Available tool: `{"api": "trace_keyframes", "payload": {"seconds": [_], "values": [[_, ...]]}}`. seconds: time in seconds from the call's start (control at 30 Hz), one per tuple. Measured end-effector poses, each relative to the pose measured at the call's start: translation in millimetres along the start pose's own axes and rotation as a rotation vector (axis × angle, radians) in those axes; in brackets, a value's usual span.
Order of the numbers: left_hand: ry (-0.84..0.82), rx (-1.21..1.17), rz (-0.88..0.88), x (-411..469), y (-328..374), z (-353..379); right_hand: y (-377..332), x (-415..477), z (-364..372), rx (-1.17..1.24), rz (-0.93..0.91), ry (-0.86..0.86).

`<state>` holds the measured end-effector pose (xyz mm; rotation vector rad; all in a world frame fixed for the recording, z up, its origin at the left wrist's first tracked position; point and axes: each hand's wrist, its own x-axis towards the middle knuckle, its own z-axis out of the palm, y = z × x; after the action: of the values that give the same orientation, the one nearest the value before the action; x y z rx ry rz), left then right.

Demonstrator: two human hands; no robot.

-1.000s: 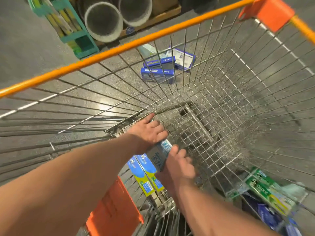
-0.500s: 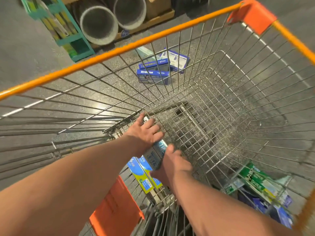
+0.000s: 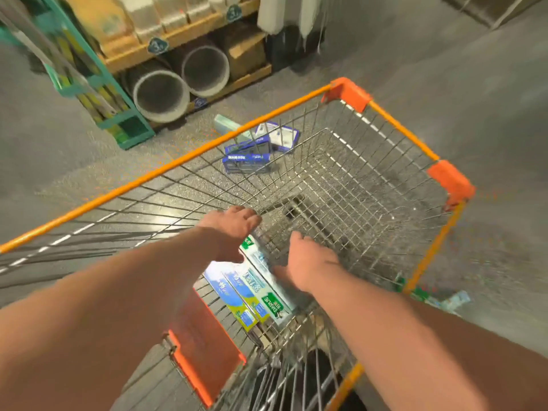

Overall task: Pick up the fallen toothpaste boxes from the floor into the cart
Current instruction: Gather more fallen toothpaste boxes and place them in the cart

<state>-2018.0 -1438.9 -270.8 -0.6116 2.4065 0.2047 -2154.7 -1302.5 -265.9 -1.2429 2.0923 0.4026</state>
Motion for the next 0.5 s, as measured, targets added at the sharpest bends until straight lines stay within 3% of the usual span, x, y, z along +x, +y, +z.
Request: {"api": "trace_keyframes", "payload": {"seconds": [0.2,0.5], "values": [[0.130,0.072,0.004,-55,13,-110,27,-72,-81,0.063,-0.073,0.134],[0.309,0.158,0.146,-116,96,-241,97,-191,-161,0.168,0.021,0.403]]}}
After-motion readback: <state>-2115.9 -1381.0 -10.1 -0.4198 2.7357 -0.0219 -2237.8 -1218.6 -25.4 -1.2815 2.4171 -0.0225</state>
